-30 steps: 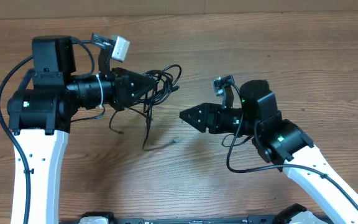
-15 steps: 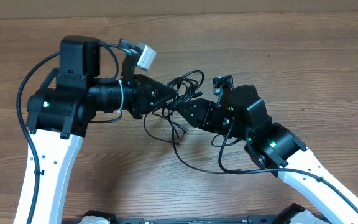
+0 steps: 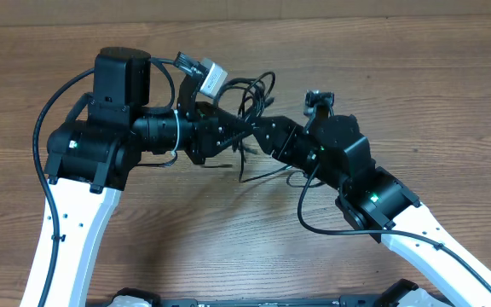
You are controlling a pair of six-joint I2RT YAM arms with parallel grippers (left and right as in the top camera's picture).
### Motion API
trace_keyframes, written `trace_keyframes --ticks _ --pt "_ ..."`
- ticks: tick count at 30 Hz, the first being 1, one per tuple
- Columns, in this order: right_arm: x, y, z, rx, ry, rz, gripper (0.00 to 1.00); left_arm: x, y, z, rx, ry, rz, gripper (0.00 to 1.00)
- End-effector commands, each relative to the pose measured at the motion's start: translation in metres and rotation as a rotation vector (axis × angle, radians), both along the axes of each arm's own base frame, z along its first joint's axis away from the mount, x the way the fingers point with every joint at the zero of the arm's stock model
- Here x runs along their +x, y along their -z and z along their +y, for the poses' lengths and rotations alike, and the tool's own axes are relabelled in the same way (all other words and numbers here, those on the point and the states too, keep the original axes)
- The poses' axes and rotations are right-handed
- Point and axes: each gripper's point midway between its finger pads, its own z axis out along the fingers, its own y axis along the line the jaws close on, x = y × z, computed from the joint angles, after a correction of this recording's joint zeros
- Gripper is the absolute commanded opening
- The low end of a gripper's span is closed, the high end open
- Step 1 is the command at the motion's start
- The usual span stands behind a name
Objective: Untangle cables
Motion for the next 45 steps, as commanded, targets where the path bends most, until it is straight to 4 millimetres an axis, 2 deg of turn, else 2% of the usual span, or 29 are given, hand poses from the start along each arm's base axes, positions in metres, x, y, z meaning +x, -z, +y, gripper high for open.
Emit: trace_keyframes --ticks 1,3,6,10,13,17,21,27,29,33,36,43,45 --pt "-0.007 -0.03 0.011 0.014 -0.099 -0.127 0.46 -0.012 -0.016 -0.004 -0.045 0.038 -0.023 0.05" --pt "-0.008 -0.029 0.013 0.007 -0.116 -0.136 0.42 -0.011 -0.018 -0.005 -0.051 0.034 -0.023 0.04" --pt "-0.002 -0.017 0.015 -0.009 -0.105 -0.107 0.27 -0.013 -0.027 -0.008 -0.092 0.061 -0.027 0.04" --pt "0.005 0.004 0.02 -0.035 -0.108 -0.062 0.22 -0.017 -0.036 -0.011 -0.13 0.101 -0.052 0.04" --pt "0.006 0.014 0.022 -0.049 -0.112 -0.038 0.06 -0.016 -0.035 -0.01 -0.127 0.093 -0.052 0.04" --pt "0.003 0.022 0.016 -0.083 -0.124 -0.014 0.04 -0.006 -0.032 -0.001 -0.11 0.045 -0.053 0.04" --pt "-0.005 0.018 -0.007 -0.12 -0.161 -0.026 0.04 0.017 -0.008 0.027 -0.001 -0.131 0.002 0.04" --pt "-0.015 0.001 -0.075 -0.209 -0.065 -0.058 0.04 0.036 0.027 0.088 0.148 -0.398 0.134 0.04" --pt "-0.024 -0.008 -0.091 -0.222 -0.051 -0.084 0.04 0.044 0.036 0.113 0.184 -0.525 0.191 0.04" --pt "-0.047 -0.028 -0.1 -0.223 -0.087 -0.161 0.04 0.055 0.053 0.161 0.228 -0.817 0.335 0.05" --pt "-0.06 -0.037 -0.103 -0.223 -0.09 -0.193 0.04 0.055 0.063 0.186 0.254 -0.982 0.419 0.05" --pt "-0.075 -0.036 -0.108 -0.234 -0.092 -0.182 0.04 0.047 0.075 0.203 0.343 -1.07 0.456 0.04" --pt "-0.076 -0.033 -0.109 -0.237 -0.094 -0.168 0.04 0.045 0.076 0.203 0.345 -1.067 0.466 0.05"
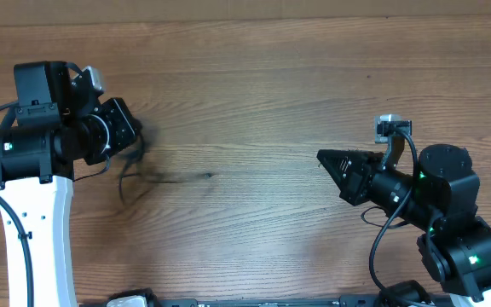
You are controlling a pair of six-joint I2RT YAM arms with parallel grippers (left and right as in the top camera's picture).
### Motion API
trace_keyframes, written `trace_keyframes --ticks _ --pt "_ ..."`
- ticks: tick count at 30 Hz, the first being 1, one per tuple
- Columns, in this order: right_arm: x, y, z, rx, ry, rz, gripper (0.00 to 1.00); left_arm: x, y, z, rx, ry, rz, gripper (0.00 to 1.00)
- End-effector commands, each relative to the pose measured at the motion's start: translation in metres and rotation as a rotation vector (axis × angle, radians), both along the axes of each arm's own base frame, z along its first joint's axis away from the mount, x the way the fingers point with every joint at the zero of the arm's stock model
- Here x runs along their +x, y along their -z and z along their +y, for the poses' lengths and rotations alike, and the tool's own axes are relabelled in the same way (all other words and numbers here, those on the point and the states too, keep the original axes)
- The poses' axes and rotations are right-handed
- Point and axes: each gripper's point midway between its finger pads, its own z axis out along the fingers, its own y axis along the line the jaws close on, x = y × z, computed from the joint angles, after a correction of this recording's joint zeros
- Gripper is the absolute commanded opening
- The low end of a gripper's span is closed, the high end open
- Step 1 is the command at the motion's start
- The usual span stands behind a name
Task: Untangle cables
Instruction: 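Bring the right gripper left toward the bundle held by the left gripper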
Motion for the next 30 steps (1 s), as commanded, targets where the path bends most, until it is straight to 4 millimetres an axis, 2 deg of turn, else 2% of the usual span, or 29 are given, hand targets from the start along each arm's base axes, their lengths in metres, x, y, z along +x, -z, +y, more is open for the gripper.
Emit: trace_keyframes --ticks 1,3,5,7,11,15,19,22,26,30 --pt "0.0 0.0 -0.004 -0.021 0.01 -0.011 0.04 -0.004 -0.006 0.007 0.027 -0.051 -0.007 0.05" --pt "-0.001 0.003 -0.004 -0.024 0.01 0.004 0.04 -0.005 -0.008 -0.004 -0.023 -0.012 -0.011 0.04" --pt "-0.004 0.008 -0.005 -0.028 0.012 0.03 0.11 -0.005 -0.016 -0.02 -0.082 0.087 -0.048 0.04" --pt "-0.006 0.012 -0.005 -0.034 0.012 0.051 0.22 -0.005 -0.027 -0.04 -0.135 0.24 -0.123 0.04" --pt "-0.012 0.019 -0.004 -0.037 -0.002 0.095 0.29 -0.015 -0.052 -0.074 -0.238 0.503 -0.272 0.05" --pt "-0.022 0.023 0.009 0.001 -0.096 0.15 0.33 -0.029 -0.077 -0.097 -0.328 0.707 -0.424 0.04" --pt "-0.026 0.032 0.023 0.013 -0.171 0.209 0.34 -0.04 -0.097 -0.109 -0.425 0.801 -0.513 0.04" --pt "-0.028 0.042 0.037 0.012 -0.231 0.257 0.37 -0.044 -0.104 -0.113 -0.471 0.822 -0.531 0.04" --pt "-0.029 0.054 0.066 0.015 -0.335 0.299 0.66 -0.049 -0.109 -0.116 -0.514 0.837 -0.539 0.04" --pt "-0.016 0.054 0.088 0.064 -0.339 0.32 0.72 -0.05 -0.109 -0.117 -0.522 0.838 -0.53 0.05"
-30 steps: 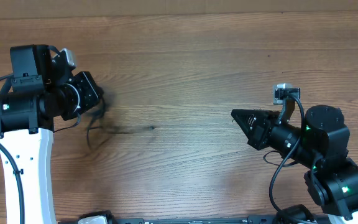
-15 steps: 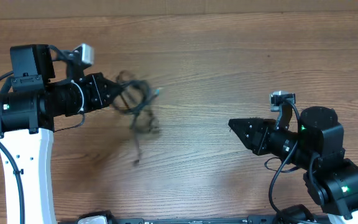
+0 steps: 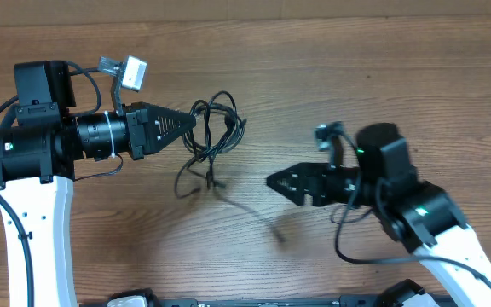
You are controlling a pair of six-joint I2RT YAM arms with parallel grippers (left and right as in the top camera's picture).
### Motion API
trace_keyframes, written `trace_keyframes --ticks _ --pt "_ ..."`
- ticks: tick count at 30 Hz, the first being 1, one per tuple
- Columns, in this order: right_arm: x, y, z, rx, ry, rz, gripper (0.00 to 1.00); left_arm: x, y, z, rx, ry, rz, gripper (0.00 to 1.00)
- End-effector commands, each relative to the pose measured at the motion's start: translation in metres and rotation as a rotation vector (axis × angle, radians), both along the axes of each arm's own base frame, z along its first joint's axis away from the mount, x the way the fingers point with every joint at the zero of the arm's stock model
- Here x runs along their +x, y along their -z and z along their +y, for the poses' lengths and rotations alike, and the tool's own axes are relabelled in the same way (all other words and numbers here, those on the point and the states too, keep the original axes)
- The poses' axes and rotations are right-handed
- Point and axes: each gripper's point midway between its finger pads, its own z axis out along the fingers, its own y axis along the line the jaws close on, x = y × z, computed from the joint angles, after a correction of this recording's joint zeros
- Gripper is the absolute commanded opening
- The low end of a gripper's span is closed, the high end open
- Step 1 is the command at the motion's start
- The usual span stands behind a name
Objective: Untangle cables
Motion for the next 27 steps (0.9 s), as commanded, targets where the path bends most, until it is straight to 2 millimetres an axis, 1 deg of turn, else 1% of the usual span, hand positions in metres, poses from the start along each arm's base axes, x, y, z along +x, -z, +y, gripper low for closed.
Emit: trace_keyframes --ticks 1,3,4,6,8,9,12,14,16,17,21,22,24,27 --pt "0.008 -0.005 0.014 0.055 0.019 0.055 0.72 -0.014 -0.018 -0.008 -0.054 0.063 -0.067 0.04" --pt "0.02 -0.007 0.02 0.095 0.067 0.102 0.71 -0.017 -0.019 -0.014 -0.058 0.086 -0.068 0.04" --pt "0.024 -0.009 0.023 0.119 0.078 0.123 0.68 -0.019 -0.019 -0.017 -0.059 0.098 -0.068 0.04" --pt "0.026 -0.018 0.033 0.176 0.05 0.138 0.64 -0.023 -0.019 -0.024 -0.058 0.128 -0.072 0.04" --pt "0.024 -0.025 0.045 0.219 0.003 0.129 0.63 -0.028 -0.019 -0.033 -0.055 0.166 -0.086 0.04" --pt "0.024 -0.025 0.048 0.224 0.0 0.133 0.62 -0.03 -0.019 -0.036 -0.054 0.182 -0.095 0.04" --pt "0.031 -0.013 0.05 0.21 0.08 0.233 0.49 -0.037 -0.019 -0.046 -0.054 0.225 -0.101 0.05" --pt "0.036 -0.004 0.049 0.197 0.136 0.293 0.46 -0.042 -0.019 -0.052 -0.055 0.251 -0.101 0.04" --pt "0.043 0.0 0.048 0.19 0.175 0.301 0.43 -0.046 -0.019 -0.058 -0.053 0.276 -0.1 0.04" --pt "0.048 0.001 0.046 0.184 0.201 0.284 0.39 -0.049 -0.018 -0.061 -0.051 0.287 -0.1 0.04" --pt "0.061 0.004 0.04 0.161 0.271 0.235 0.1 -0.058 -0.016 -0.073 -0.039 0.334 -0.098 0.04" --pt "0.061 0.003 0.04 0.163 0.267 0.229 0.04 -0.059 -0.013 -0.075 -0.024 0.337 -0.097 0.04" --pt "0.056 0.0 0.044 0.166 0.206 0.19 0.04 -0.055 -0.004 -0.075 0.032 0.314 -0.093 0.04" --pt "0.039 -0.006 0.051 0.164 0.035 0.083 0.04 -0.037 0.016 -0.064 0.144 0.188 -0.003 0.05"
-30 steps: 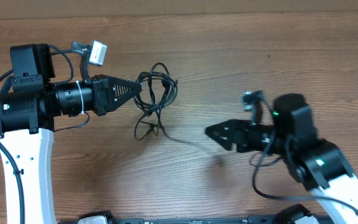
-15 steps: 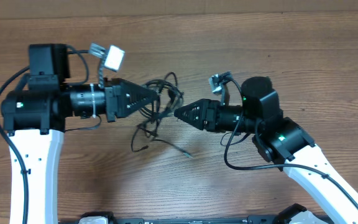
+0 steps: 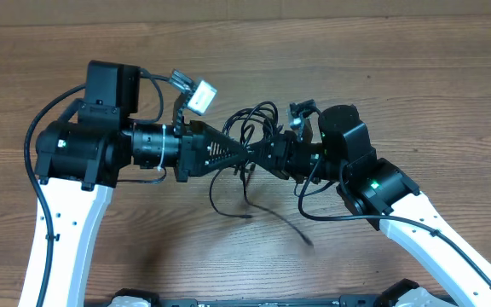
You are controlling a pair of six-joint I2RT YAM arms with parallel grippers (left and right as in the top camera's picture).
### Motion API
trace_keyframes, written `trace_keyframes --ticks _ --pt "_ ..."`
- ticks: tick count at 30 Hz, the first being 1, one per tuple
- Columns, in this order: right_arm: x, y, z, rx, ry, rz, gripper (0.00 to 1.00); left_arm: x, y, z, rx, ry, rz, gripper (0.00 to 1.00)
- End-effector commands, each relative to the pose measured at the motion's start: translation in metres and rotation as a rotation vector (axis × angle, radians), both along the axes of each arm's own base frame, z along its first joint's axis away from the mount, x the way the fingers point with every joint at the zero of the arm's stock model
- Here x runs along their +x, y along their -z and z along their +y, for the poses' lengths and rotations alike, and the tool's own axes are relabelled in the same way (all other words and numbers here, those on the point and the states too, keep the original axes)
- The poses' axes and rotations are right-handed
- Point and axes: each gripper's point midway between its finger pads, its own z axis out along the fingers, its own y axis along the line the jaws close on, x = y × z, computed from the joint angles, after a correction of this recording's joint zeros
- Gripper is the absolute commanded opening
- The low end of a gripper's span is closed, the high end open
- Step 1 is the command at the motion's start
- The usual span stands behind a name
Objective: Untangle cables
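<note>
A bundle of thin black cables (image 3: 256, 119) is looped around the spot where both grippers meet, a little above the table's middle. Its loose ends trail toward the front, one strand (image 3: 228, 211) curling left and another strand (image 3: 295, 232) running right. My left gripper (image 3: 239, 152) points right and is shut on the bundle. My right gripper (image 3: 261, 154) points left, tip to tip with the left one and in among the loops. The overlap of fingers and cable hides how its jaws stand.
The wooden table (image 3: 416, 77) runs to a pale wall at the back. The left arm's grey camera cable and plug (image 3: 196, 94) arch over its wrist. A black cable (image 3: 314, 205) hangs off the right arm.
Both arms have come together at the middle. The left gripper with the bundle has moved right, and the right gripper has moved up and left from open wood into the loops.
Both grippers were first together in the tangle at the table's middle. Then they stood far apart, the cable blurred by the left gripper at the far left. Then the left gripper held the bundle left of centre with the right gripper apart; now they meet again.
</note>
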Motion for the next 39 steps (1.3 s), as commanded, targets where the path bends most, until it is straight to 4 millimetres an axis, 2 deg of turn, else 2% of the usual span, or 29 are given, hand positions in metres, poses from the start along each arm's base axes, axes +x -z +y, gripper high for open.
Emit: trace_keyframes --ticks 1,4,7,9,11,12,15,19,25,29,33,39 --pt "-0.016 -0.009 0.007 -0.001 -0.171 -0.166 0.04 0.015 0.015 0.015 0.134 -0.151 0.038 0.04" --pt "-0.03 -0.011 0.006 -0.005 -0.267 -0.242 0.04 0.042 0.04 0.045 0.292 -0.378 0.115 0.05" --pt "-0.046 -0.023 0.006 0.018 -0.37 -0.37 0.04 0.066 0.065 0.092 0.449 -0.72 0.261 0.04" --pt "-0.053 -0.032 0.004 0.03 -0.403 -0.436 0.04 0.071 0.077 0.122 0.52 -0.932 0.354 0.05" --pt "-0.056 -0.039 0.002 0.033 -0.41 -0.483 0.04 0.071 0.083 0.139 0.565 -1.054 0.402 0.05" --pt "-0.058 -0.042 0.002 0.036 -0.413 -0.499 0.04 0.071 0.085 0.142 0.574 -1.078 0.412 0.09" --pt "-0.064 -0.05 0.0 0.053 -0.425 -0.523 0.04 0.069 0.088 0.137 0.566 -1.055 0.429 0.23" --pt "-0.077 -0.056 0.001 0.094 -0.5 -0.568 0.04 0.064 0.093 0.121 0.535 -0.964 0.457 0.34" --pt "-0.082 -0.052 0.0 0.095 -0.523 -0.553 0.04 0.051 0.082 0.074 0.463 -0.54 0.224 0.58" --pt "-0.085 -0.053 0.0 0.106 -0.535 -0.542 0.04 0.043 0.085 0.063 0.44 -0.408 0.148 0.61" --pt "-0.085 -0.053 0.0 0.107 -0.536 -0.542 0.04 0.034 0.097 0.054 0.402 -0.336 0.177 0.55" --pt "-0.085 -0.053 0.0 0.107 -0.536 -0.542 0.04 0.013 0.101 0.023 0.179 -0.123 0.17 0.51"
